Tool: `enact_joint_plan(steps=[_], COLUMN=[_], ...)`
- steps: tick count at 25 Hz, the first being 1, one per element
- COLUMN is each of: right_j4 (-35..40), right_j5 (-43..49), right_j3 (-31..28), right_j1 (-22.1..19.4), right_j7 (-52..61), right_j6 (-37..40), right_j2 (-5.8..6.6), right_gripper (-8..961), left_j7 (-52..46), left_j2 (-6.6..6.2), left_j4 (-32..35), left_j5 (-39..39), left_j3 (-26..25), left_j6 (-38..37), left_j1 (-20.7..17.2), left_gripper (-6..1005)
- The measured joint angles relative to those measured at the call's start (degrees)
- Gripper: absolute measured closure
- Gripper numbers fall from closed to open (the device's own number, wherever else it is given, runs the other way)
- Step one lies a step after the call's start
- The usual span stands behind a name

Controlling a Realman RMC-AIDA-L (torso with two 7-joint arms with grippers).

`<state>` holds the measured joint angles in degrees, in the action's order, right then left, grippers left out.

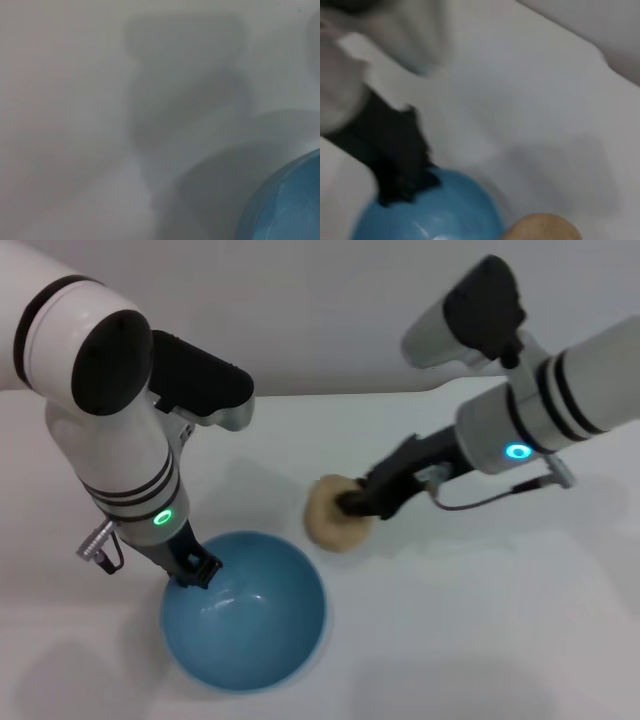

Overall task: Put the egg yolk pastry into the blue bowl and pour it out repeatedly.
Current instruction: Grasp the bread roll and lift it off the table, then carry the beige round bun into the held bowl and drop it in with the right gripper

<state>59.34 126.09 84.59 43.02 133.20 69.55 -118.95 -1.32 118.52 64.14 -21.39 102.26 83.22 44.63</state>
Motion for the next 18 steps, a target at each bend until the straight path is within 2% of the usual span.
enact_joint_plan(steps=[11,18], right_j4=[0.4,0.2], right_j5=[-3.5,-6.0], right_j3=[11.8,14.6], right_j1=[1.5,2.6], right_j7=[-0.8,-0.6], right_j6=[-5.7,-5.7], right_j2=[-0.38,-0.36], right_gripper=[862,892], left_j7=[0.0,0.0], left_j2=[0.15,0.11], left_j4=[0.2,0.2], left_j5=[-0.6,-0.7], left_j3=[0.0,0.0], left_j6=[-0.4,-0.6], left_j1=[1.5,2.0], left_gripper=[1001,1001])
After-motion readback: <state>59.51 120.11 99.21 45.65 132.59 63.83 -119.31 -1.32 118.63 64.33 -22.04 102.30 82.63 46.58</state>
